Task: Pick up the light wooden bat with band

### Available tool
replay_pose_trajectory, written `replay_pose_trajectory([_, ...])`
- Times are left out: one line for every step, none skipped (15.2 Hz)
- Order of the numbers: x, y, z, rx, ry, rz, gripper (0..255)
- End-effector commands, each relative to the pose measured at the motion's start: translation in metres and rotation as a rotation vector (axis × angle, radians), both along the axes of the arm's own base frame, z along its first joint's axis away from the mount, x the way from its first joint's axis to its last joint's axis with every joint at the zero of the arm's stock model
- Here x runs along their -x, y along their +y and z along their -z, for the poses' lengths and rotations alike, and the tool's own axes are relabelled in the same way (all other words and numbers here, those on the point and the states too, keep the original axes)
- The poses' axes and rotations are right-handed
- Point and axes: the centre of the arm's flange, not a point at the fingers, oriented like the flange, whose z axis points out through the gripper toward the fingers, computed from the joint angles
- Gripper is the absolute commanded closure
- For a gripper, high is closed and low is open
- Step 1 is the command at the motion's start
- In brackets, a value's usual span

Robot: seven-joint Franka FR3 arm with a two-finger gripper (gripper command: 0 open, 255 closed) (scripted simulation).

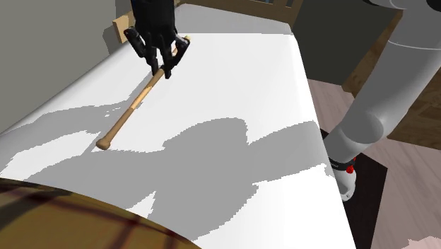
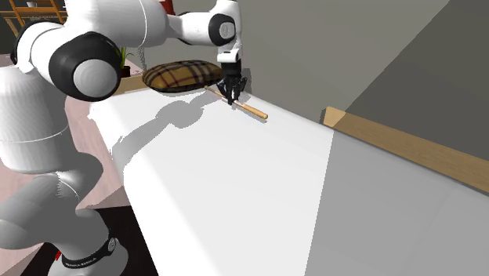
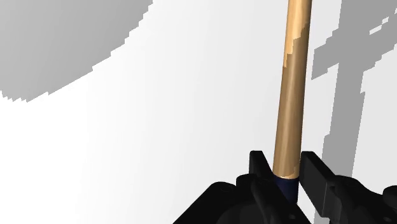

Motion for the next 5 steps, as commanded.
replay_pose_trajectory([0.0, 0.0, -0.012, 0.0, 0.0, 0.0, 255])
replay_pose_trajectory([0.0, 0.0, -0.017, 0.0, 0.0, 0.0, 255])
replay_pose_trajectory([0.0, 0.0, -0.022, 0.0, 0.0, 0.0, 255])
replay_pose_trajectory([0.0, 0.0, -0.023, 0.0, 0.0, 0.0, 255])
replay_pose_trajectory([0.0, 0.0, -0.023, 0.0, 0.0, 0.0, 255])
